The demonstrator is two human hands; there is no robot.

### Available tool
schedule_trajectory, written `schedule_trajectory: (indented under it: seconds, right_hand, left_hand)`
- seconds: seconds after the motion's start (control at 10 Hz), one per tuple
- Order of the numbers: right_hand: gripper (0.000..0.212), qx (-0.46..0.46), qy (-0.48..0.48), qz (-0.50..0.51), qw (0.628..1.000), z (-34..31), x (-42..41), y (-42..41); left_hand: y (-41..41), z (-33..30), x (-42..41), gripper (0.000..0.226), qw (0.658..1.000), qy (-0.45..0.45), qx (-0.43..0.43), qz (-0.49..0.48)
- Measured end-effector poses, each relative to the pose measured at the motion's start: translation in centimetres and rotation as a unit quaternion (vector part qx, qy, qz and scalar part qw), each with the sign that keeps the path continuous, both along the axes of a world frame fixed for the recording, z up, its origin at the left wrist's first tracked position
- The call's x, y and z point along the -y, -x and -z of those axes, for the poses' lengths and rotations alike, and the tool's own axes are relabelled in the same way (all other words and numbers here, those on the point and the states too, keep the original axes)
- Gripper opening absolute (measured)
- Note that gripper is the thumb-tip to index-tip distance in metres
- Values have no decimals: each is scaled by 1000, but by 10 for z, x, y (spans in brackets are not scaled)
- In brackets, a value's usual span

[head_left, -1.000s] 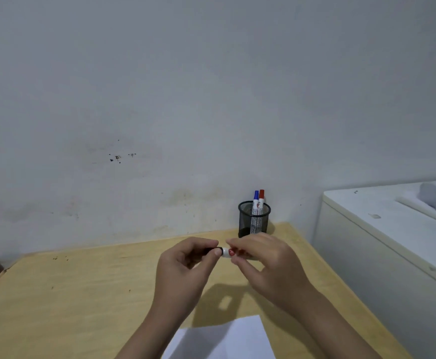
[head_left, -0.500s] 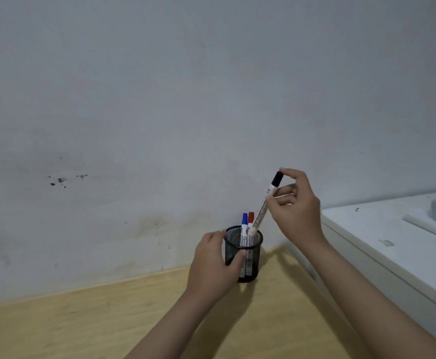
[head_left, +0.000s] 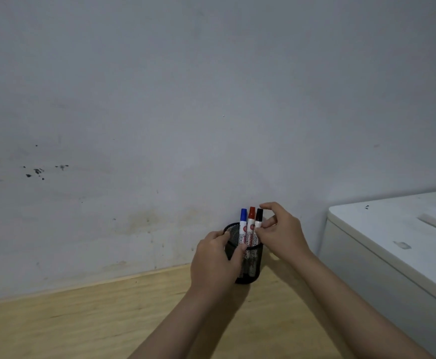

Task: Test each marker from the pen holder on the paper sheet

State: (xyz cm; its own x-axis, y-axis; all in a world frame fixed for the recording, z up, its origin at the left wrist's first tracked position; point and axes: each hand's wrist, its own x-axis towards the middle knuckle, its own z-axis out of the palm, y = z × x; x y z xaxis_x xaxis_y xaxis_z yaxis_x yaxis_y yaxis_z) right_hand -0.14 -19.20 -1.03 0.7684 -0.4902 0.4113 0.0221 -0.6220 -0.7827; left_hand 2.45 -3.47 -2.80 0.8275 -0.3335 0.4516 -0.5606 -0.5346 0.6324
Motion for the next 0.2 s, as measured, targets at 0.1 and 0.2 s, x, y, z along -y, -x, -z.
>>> schedule_trajectory:
  seconds: [0.1,0.2]
  right_hand:
    - [59,-11,12,8,1000,-2,-1,6]
    - [61,14,1,23,1000,-13,-4,21]
  left_hand:
    - [4,-3,-2,43,1000,-14,-1,14]
    - [13,-6,-5,53,998,-52,-22,37]
